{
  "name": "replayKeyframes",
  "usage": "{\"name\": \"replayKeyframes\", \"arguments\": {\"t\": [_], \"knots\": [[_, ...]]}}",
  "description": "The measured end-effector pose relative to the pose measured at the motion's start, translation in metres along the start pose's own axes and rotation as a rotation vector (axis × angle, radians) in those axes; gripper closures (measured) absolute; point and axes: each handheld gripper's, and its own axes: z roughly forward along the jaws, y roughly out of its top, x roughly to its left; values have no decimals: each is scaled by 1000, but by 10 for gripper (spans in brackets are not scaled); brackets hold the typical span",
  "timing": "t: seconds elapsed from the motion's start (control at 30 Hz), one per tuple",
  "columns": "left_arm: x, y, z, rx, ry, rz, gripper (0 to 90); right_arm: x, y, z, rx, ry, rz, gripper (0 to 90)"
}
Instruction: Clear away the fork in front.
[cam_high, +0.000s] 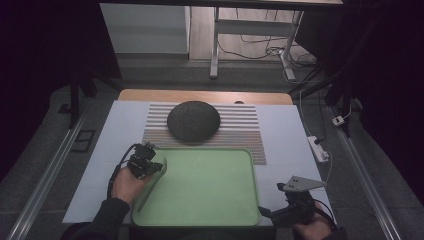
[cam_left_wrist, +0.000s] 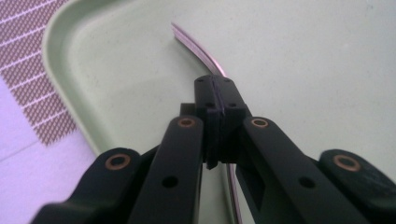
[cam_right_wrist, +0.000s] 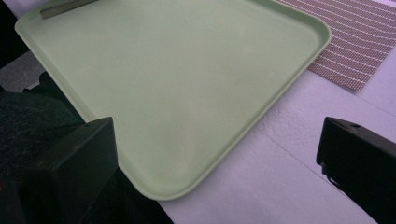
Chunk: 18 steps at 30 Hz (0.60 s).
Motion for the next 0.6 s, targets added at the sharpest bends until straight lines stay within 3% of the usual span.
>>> {"name": "replayKeyframes", "arguments": {"t": [0.17, 0.37, 0.47, 0.6], "knots": [[-2, 2, 1, -27, -24, 6, 885, 0, 0, 1, 8, -1, -4, 0], [-11, 6, 12, 7, -42, 48, 885, 1, 0, 1, 12, -5, -12, 0], [-15, 8, 10, -13, -36, 66, 885, 1, 0, 1, 12, 0, -4, 0], [-23, 9, 11, -25, -90, 98, 885, 0, 0, 1, 13, 4, 0, 0]]}}
